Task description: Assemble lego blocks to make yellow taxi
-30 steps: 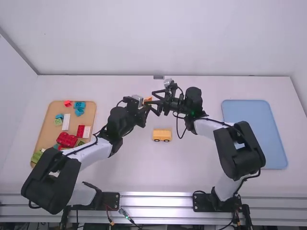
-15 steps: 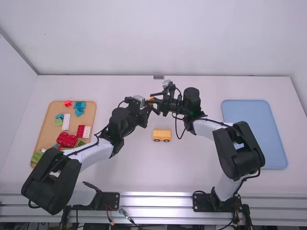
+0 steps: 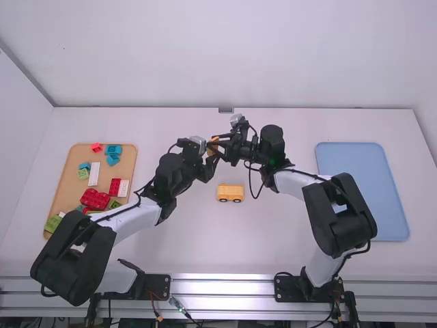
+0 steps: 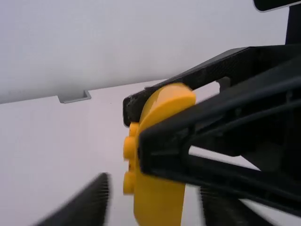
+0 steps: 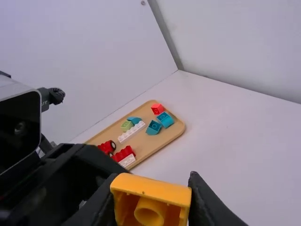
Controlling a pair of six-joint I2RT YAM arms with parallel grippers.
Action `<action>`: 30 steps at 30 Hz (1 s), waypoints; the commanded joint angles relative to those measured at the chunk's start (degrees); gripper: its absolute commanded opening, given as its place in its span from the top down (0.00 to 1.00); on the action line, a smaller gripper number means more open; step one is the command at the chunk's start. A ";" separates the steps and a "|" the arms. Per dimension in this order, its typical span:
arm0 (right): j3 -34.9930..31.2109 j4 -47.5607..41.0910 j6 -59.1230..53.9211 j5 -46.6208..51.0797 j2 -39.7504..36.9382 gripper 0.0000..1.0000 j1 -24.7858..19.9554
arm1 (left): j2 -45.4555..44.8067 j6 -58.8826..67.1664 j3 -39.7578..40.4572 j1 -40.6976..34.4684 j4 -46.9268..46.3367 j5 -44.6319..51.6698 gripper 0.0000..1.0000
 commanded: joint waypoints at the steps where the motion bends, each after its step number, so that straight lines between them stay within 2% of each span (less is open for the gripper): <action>1: 0.37 -0.11 -0.07 -0.28 0.24 0.77 0.37 | 0.22 -0.20 0.81 -0.11 0.74 0.57 0.07; 2: 0.37 0.11 -0.09 -0.28 0.24 0.78 0.35 | 0.22 -0.28 0.81 -0.11 0.92 0.59 0.00; 5: 0.39 0.63 -0.33 -0.28 0.22 0.80 -0.52 | 0.22 -1.29 0.81 -0.07 3.04 -2.64 0.01; 8: 0.44 0.37 -1.53 -0.66 0.22 0.81 -1.90 | 0.02 -2.97 0.74 0.48 -3.34 -5.05 0.01; 10: 0.44 0.20 -3.58 -3.02 0.22 0.82 -2.89 | -0.44 2.08 0.59 0.70 -4.20 -3.15 0.01; 14: 0.44 0.26 -6.82 -10.88 0.22 0.85 -6.03 | -1.60 11.82 2.78 1.77 -7.76 9.46 0.01; 17: 0.44 0.35 -8.61 -15.82 0.22 0.85 -8.00 | -1.57 17.20 8.35 5.90 -18.32 24.44 0.01; 19: 0.44 1.79 -9.27 -20.87 0.22 0.85 -9.31 | -0.96 23.87 13.20 9.62 -26.49 39.76 0.01; 21: 0.46 3.23 -9.29 -24.28 0.22 0.86 -9.86 | 0.42 27.19 15.87 11.43 -29.18 47.12 0.01; 26: 1.64 6.08 -9.31 -33.09 0.22 0.86 -9.81 | 6.47 32.94 21.00 14.71 -30.40 62.73 0.01; 27: 1.64 6.08 -9.31 -33.09 0.22 0.86 -9.81 | 6.47 32.94 21.00 14.71 -30.40 62.73 0.01; 30: 3.28 6.29 -8.85 -36.35 0.22 0.92 -8.59 | 13.07 35.04 24.09 14.73 -29.22 72.26 0.00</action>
